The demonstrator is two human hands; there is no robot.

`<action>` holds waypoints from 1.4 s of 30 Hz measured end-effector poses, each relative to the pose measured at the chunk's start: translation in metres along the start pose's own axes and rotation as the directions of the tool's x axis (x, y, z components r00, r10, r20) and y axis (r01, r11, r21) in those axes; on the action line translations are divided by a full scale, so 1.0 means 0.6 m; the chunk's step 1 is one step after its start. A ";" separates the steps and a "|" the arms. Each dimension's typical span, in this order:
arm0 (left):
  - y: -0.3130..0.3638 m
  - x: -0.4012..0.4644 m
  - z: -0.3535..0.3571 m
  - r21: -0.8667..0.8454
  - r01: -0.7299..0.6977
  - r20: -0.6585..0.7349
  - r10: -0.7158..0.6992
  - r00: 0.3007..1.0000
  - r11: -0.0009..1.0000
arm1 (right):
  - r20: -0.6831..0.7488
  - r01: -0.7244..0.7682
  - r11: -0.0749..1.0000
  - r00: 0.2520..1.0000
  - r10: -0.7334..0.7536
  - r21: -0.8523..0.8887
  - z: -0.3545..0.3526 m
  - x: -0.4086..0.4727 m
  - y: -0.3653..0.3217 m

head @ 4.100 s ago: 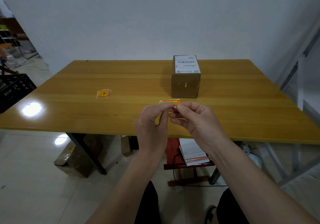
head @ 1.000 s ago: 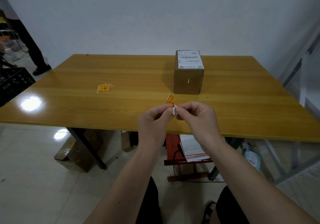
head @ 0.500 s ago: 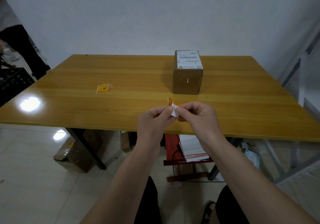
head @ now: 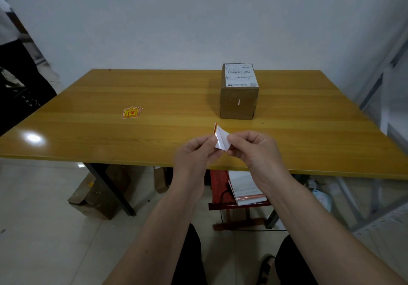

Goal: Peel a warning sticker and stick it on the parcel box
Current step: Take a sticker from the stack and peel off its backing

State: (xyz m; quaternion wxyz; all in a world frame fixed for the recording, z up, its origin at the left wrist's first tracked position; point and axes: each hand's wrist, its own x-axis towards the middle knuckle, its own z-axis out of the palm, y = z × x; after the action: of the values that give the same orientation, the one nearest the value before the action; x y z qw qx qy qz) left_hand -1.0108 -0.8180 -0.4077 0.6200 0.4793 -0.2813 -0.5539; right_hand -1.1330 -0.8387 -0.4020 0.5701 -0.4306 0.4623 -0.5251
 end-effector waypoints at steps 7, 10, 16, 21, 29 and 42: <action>0.002 -0.002 -0.001 -0.032 0.015 0.005 -0.015 1.000 0.999 | 0.001 -0.019 0.998 1.000 0.019 0.052 -0.001 0.003 0.004; 0.003 -0.003 0.000 -0.048 0.021 0.006 -0.021 1.000 0.999 | 0.000 -0.019 0.998 1.000 0.019 0.059 -0.002 0.005 0.006; 0.004 -0.005 0.002 -0.087 0.046 0.008 -0.045 0.999 0.995 | -0.010 -0.021 0.998 1.000 0.022 0.064 -0.005 0.009 0.011; 0.004 -0.005 0.002 -0.168 0.078 0.018 -0.076 0.997 0.983 | -0.017 -0.023 0.996 1.000 0.025 0.087 -0.005 0.010 0.013; 0.003 -0.002 0.002 -0.206 0.098 0.028 -0.094 0.995 0.974 | -0.023 -0.026 0.993 0.999 0.029 0.113 -0.004 0.009 0.007; 0.007 -0.003 0.010 -0.300 0.128 0.020 -0.128 0.992 0.945 | -0.019 -0.017 0.987 1.000 0.020 0.157 -0.001 0.004 -0.004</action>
State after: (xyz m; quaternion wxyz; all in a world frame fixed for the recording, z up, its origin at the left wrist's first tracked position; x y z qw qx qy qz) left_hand -1.0146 -0.8180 -0.4015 0.6485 0.3962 -0.1622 -0.6294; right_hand -1.1339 -0.8415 -0.4000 0.6022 -0.3747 0.4295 -0.5590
